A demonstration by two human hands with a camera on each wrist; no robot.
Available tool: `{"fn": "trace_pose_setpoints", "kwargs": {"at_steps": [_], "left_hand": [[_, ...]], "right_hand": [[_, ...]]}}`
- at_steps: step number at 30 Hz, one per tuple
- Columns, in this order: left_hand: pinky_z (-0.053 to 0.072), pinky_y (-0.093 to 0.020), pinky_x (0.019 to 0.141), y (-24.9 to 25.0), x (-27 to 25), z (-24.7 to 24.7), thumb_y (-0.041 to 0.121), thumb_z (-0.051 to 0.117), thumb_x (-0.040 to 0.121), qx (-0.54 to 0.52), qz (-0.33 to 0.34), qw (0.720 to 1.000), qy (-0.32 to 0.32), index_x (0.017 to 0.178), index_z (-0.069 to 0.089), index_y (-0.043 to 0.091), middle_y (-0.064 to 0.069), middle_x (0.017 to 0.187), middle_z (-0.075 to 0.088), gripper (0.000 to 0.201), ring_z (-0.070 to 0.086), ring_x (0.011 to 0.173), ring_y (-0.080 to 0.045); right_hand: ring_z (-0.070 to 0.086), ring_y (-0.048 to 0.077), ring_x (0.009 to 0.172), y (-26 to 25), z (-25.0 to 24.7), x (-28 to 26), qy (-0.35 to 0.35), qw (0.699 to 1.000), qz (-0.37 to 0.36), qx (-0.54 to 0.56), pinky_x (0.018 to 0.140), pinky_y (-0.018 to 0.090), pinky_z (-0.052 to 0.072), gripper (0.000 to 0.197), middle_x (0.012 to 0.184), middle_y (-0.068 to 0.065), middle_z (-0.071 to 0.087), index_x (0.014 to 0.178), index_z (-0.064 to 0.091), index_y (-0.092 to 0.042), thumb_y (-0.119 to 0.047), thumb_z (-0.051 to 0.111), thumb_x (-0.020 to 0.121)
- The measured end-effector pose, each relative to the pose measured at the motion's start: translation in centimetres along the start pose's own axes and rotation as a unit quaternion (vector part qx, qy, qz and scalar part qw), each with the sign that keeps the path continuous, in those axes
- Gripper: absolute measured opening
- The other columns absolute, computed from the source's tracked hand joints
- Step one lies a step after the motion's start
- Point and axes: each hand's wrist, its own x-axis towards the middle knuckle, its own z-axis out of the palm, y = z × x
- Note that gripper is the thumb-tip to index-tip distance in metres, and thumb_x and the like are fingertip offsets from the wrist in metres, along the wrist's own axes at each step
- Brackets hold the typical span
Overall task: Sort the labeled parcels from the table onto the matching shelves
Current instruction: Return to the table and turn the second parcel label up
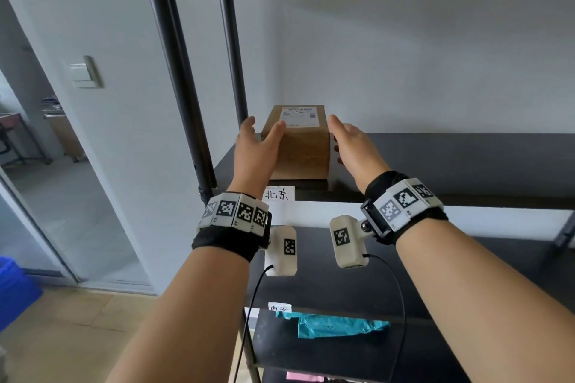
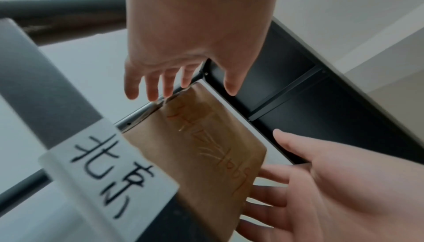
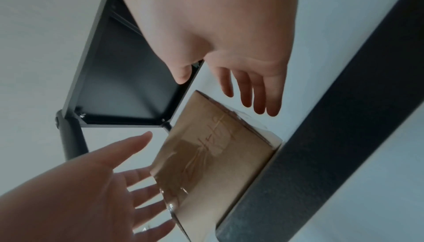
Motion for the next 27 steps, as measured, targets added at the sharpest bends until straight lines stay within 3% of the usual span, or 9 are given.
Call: {"fn": "trace_pose_setpoints", "kwargs": {"at_steps": [4,8,13,16,20,24,27], "left_hand": [[0.039,-0.040,0.113,1.2,-1.4,0.6,0.041,0.061,0.092,0.029,0.114,0.991,0.068,0.148,0.043,0.020,0.000,0.149,0.048,0.063,0.043,0.139,-0.017],[0.045,-0.035,0.107,2.2,-3.7,3.2,0.025,0.060,0.092,0.031,0.196,0.979,0.047,0.138,0.054,0.016,-0.002,0.137,0.056,0.047,0.051,0.128,-0.016],[0.043,-0.031,0.105,2.9,-8.1,8.9,0.014,0.058,0.091,0.021,0.248,0.967,-0.047,0.135,0.056,0.012,-0.005,0.135,0.058,0.044,0.052,0.127,-0.019],[0.047,-0.035,0.101,3.4,-11.7,13.3,0.014,0.057,0.093,0.004,0.232,0.966,-0.116,0.134,0.056,0.015,-0.002,0.133,0.056,0.041,0.053,0.123,-0.017],[0.038,-0.019,0.084,3.7,-17.6,19.7,0.018,0.058,0.094,0.047,0.241,0.944,-0.220,0.135,0.055,0.017,0.000,0.133,0.055,0.042,0.052,0.105,-0.010],[0.044,-0.027,0.095,4.5,-23.6,26.8,0.018,0.059,0.093,0.063,0.246,0.921,-0.294,0.137,0.055,0.018,-0.002,0.136,0.055,0.045,0.053,0.123,-0.019],[0.046,-0.031,0.098,5.6,-28.7,32.5,0.019,0.059,0.094,0.061,0.226,0.912,-0.337,0.138,0.054,0.018,-0.002,0.137,0.053,0.044,0.053,0.123,-0.017]], "right_hand": [[0.054,0.013,0.119,0.2,-1.3,-1.7,0.052,0.999,-0.010,0.002,0.098,0.029,0.042,0.038,0.125,-0.005,0.058,0.127,0.057,-0.020,-0.044,0.043,0.101],[0.057,0.010,0.119,1.5,-3.8,-3.9,0.112,0.994,-0.008,0.012,0.103,0.031,0.045,0.042,0.132,-0.007,0.061,0.136,0.057,-0.020,-0.034,0.056,0.096],[0.061,0.008,0.102,3.8,-9.8,-8.4,0.207,0.978,-0.006,0.008,0.097,0.029,0.049,0.036,0.118,-0.006,0.067,0.129,0.064,-0.017,-0.024,0.061,0.093],[0.063,0.011,0.108,5.6,-14.3,-11.3,0.261,0.965,0.008,-0.004,0.098,0.034,0.051,0.036,0.117,-0.004,0.067,0.126,0.066,-0.017,-0.022,0.062,0.091],[0.060,0.010,0.109,8.5,-21.2,-15.6,0.298,0.952,0.059,-0.040,0.099,0.033,0.050,0.035,0.115,-0.008,0.063,0.128,0.064,-0.020,-0.025,0.059,0.094],[0.058,0.008,0.108,11.5,-29.0,-20.0,0.333,0.936,0.091,-0.072,0.100,0.034,0.049,0.034,0.118,-0.006,0.062,0.128,0.063,-0.019,-0.027,0.058,0.095],[0.058,0.011,0.114,13.8,-35.1,-23.4,0.345,0.928,0.117,-0.078,0.102,0.034,0.047,0.036,0.122,-0.004,0.063,0.130,0.062,-0.017,-0.027,0.059,0.095]]}}
